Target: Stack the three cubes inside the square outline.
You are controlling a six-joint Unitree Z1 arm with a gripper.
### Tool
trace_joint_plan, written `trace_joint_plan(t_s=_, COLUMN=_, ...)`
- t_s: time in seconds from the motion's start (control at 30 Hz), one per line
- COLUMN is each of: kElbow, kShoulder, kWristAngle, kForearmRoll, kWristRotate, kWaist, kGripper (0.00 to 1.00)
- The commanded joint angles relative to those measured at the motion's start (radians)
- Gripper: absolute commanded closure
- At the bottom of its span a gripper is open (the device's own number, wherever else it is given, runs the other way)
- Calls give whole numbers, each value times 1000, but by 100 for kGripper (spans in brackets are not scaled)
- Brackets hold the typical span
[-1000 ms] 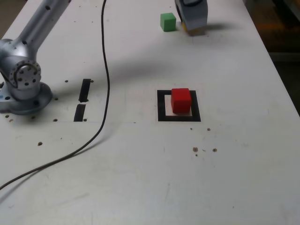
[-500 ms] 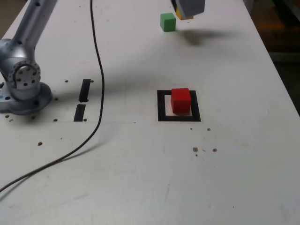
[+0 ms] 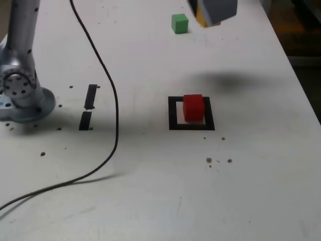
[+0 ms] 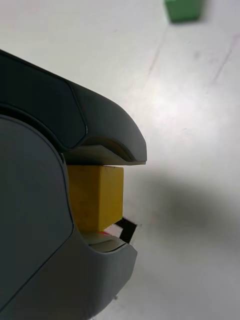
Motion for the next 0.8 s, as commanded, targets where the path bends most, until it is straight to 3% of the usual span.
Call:
trace_joint_plan(t_s=0.0, kElbow=36, kShoulder=-30, kWristAngle=16, kForearmRoll=-1, kWristRotate=-149, kWaist=-45, kGripper=60)
trace_joint_plan(t_s=0.17, kElbow=142, kShoulder=-78, kWristAngle=39, kForearmRoll=-18, kWristRotate=-248, kWaist=-135, kGripper=60)
trace_joint_plan(t_s=0.3, kElbow=238, kShoulder=-112, kWristAngle=38, kForearmRoll=-79, kWristRotate=-317, kWaist=-167, kGripper=60)
trace_joint_plan(t_s=0.4, kElbow=292, kShoulder=-119, kWristAngle=39, kForearmRoll=-145, kWristRotate=-449, kWaist=-188, kGripper=60)
trace_joint_plan(t_s=0.5, kElbow=299, kShoulder=-100, kWristAngle=43, kForearmRoll=-159, kWristRotate=-654, kWaist=-215, kGripper=60)
trace_joint_plan(t_s=0.63, kElbow=238, kShoulder=-59, kWristAngle=61, kForearmRoll=-71, kWristRotate=-949, kWaist=-254, kGripper=60)
trace_joint_plan(t_s=0.77, kElbow=129, kShoulder=-3, kWristAngle=80, kForearmRoll=86, kWristRotate=-1223, kWaist=-280, kGripper=60)
